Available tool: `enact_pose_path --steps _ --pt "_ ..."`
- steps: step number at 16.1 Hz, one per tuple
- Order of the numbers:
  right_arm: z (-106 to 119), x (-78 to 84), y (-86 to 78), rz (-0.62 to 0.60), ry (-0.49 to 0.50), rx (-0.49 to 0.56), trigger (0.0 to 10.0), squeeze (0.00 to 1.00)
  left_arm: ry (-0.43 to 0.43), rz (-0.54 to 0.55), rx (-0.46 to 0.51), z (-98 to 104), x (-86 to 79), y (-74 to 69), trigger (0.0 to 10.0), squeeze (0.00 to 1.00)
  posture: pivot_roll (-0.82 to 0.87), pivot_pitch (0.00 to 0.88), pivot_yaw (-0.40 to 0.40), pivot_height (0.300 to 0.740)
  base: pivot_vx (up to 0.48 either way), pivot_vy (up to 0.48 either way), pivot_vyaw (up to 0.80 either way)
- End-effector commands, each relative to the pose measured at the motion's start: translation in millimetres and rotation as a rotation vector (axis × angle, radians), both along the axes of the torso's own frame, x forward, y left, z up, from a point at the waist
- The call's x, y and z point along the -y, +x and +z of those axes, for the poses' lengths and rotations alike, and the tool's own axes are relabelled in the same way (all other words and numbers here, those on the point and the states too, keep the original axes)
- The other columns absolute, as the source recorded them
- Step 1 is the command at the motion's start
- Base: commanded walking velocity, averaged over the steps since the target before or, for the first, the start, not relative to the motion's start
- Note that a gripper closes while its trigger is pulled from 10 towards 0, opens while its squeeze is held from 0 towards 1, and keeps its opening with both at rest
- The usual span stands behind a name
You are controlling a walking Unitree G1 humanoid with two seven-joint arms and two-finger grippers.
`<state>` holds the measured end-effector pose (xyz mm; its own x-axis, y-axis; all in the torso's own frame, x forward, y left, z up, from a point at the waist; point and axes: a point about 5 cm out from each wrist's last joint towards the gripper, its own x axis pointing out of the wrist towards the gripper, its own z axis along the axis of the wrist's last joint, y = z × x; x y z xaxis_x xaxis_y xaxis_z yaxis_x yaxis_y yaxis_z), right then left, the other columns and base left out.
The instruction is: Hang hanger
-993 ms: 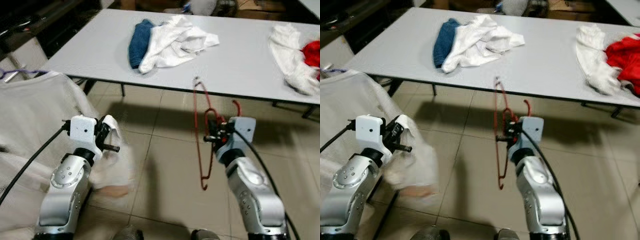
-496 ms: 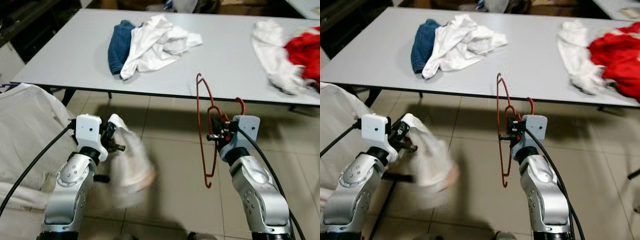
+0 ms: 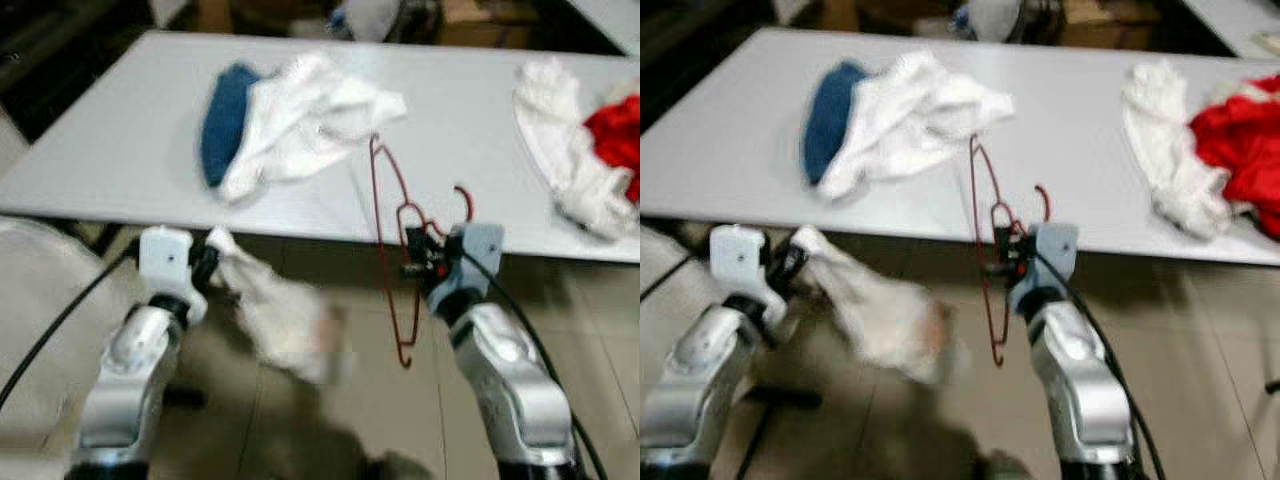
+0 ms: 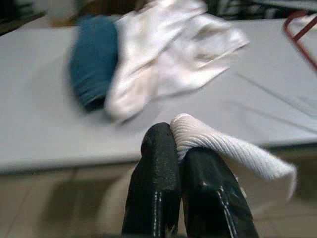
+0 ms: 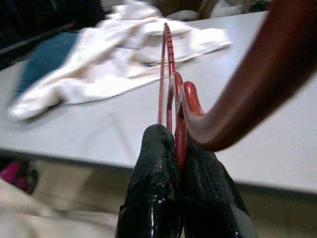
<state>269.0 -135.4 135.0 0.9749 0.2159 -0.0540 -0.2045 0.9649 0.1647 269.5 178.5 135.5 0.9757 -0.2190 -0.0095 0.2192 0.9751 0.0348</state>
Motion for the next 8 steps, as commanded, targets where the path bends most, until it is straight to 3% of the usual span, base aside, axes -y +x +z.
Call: enact_pose_path --steps 1,8 --pt "3.1 3.3 -0.8 0.0 0.009 0.012 10.0 0.0 0.006 -0.023 0.032 7.5 3.5 0.4 10.0 0.0 -0.04 0.119 0.039 0.74 0.442 0.0 0.0" --pt "14.4 9.7 -2.5 0.147 -0.02 0.055 10.0 0.0 0.023 -0.131 0.064 19.4 15.2 5.5 10.0 0.0 -0.04 0.109 0.042 0.74 0.453 0.0 0.0"
